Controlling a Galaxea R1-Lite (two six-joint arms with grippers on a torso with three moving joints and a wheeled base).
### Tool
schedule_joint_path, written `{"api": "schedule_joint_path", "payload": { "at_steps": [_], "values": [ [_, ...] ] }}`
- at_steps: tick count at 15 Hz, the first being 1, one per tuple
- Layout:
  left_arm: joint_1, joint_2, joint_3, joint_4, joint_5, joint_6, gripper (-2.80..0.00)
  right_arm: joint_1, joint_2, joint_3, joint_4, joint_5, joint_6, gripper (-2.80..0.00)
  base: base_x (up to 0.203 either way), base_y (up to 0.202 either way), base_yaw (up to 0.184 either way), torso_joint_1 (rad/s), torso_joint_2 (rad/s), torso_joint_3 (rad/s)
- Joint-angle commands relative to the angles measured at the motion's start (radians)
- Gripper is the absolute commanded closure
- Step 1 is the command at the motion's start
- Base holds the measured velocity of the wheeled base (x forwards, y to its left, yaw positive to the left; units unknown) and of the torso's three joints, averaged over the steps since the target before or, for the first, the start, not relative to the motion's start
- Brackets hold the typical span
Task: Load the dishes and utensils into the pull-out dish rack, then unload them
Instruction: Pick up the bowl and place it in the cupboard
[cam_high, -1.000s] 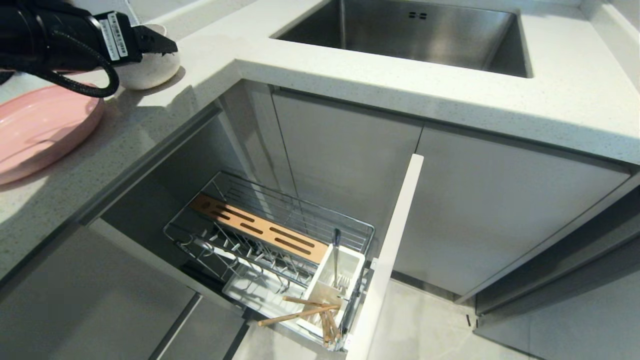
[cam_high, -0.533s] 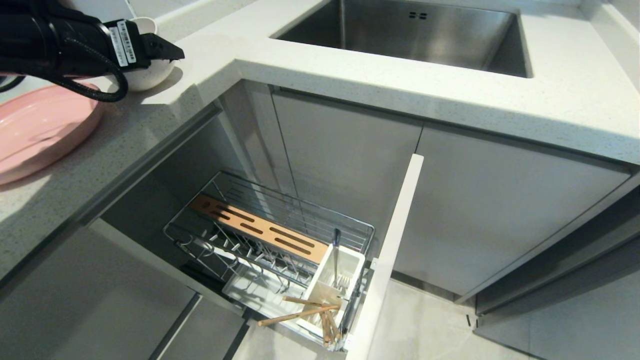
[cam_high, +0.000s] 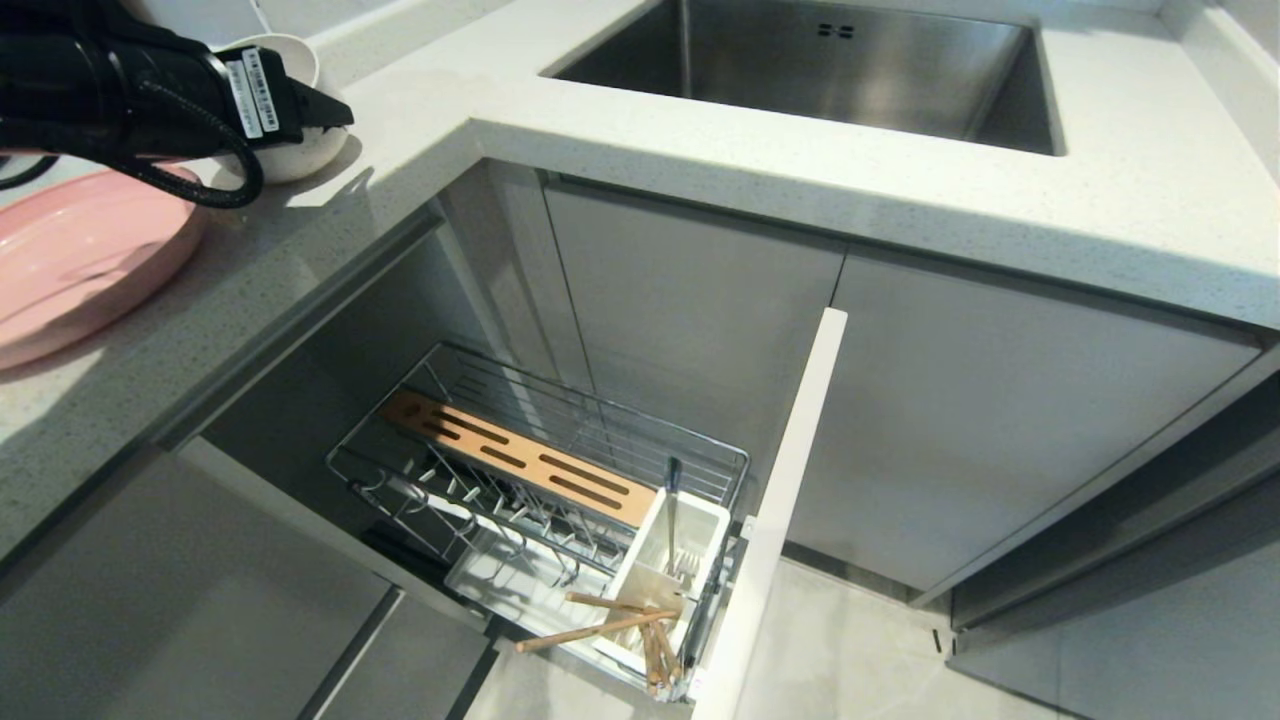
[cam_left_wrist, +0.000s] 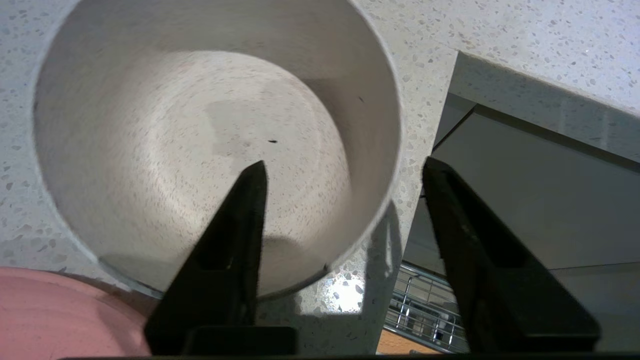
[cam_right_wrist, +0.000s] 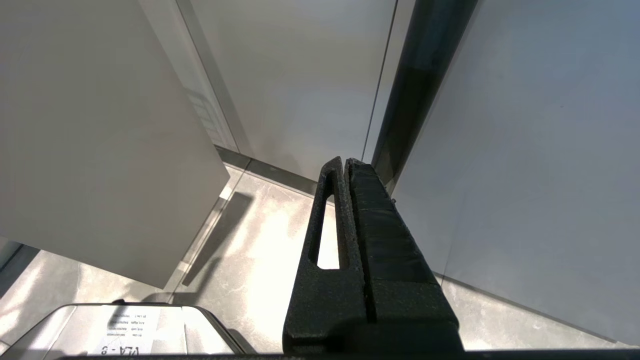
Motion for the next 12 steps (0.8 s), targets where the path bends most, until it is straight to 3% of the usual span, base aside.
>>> {"api": "schedule_joint_path", "payload": {
  "at_steps": [1,10,12],
  "values": [
    [0.0,-0.002,0.0,0.002,0.001,-0.001,0.0,0.0,0.0,0.0,0.001,0.0,0.0,0.0,0.0,0.0,0.0,0.0,0.0,0.0],
    [0.002,-0.03,0.006,0.007,0.001,-0.003,0.0,0.0,-0.001,0.0,0.0,0.0,0.0,0.0,0.0,0.0,0.0,0.0,0.0,0.0],
    [0.009,-0.065,-0.013,0.102,0.001,-0.006,0.0,0.0,0.0,0.0,0.0,0.001,0.0,0.0,0.0,0.0,0.0,0.0,0.0,0.0]
  ]
}}
